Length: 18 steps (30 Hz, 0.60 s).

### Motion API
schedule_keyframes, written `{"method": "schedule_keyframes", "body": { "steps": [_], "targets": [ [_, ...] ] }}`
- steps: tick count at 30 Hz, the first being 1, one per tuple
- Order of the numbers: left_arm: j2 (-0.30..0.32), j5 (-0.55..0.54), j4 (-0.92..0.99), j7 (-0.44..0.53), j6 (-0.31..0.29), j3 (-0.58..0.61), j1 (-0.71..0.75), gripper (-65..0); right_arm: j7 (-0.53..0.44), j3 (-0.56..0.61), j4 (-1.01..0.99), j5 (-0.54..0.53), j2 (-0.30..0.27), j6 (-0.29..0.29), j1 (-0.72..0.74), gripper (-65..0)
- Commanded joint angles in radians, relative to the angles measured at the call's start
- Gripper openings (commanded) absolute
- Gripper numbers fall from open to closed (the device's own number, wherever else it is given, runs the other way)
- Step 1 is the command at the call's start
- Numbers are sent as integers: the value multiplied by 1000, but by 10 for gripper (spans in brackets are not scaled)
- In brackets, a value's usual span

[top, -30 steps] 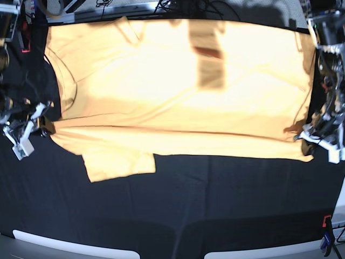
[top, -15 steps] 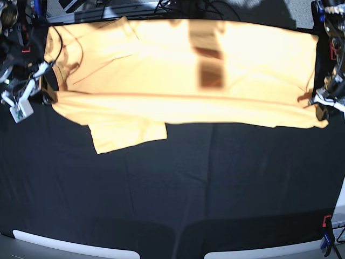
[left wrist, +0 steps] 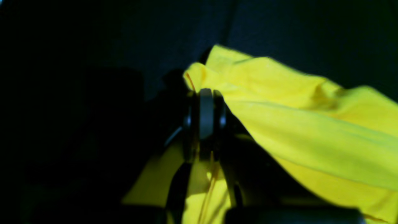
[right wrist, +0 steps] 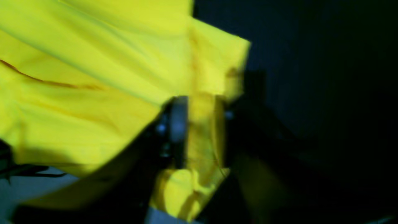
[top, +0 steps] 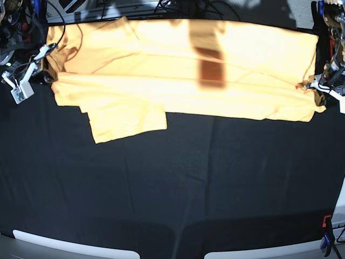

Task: Layout the t-shirt on the table in an organized manner, then fold the t-shirt properly
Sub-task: 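Lift the hem with both grippers and fold it over toward the collar, then move the right gripper to the folded shirt's sleeve end and grasp it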

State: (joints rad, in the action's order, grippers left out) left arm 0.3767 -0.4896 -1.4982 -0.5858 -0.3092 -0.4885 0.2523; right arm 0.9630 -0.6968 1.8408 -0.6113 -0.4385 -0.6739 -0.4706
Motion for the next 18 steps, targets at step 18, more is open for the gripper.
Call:
{"method": "schedule_keyframes", "body": {
  "steps": [18],
  "targets": [
    [19, 51, -99, 55, -13, -9, -9, -289, -19, 275, -138, -15, -21, 61, 379, -345]
  ]
}}
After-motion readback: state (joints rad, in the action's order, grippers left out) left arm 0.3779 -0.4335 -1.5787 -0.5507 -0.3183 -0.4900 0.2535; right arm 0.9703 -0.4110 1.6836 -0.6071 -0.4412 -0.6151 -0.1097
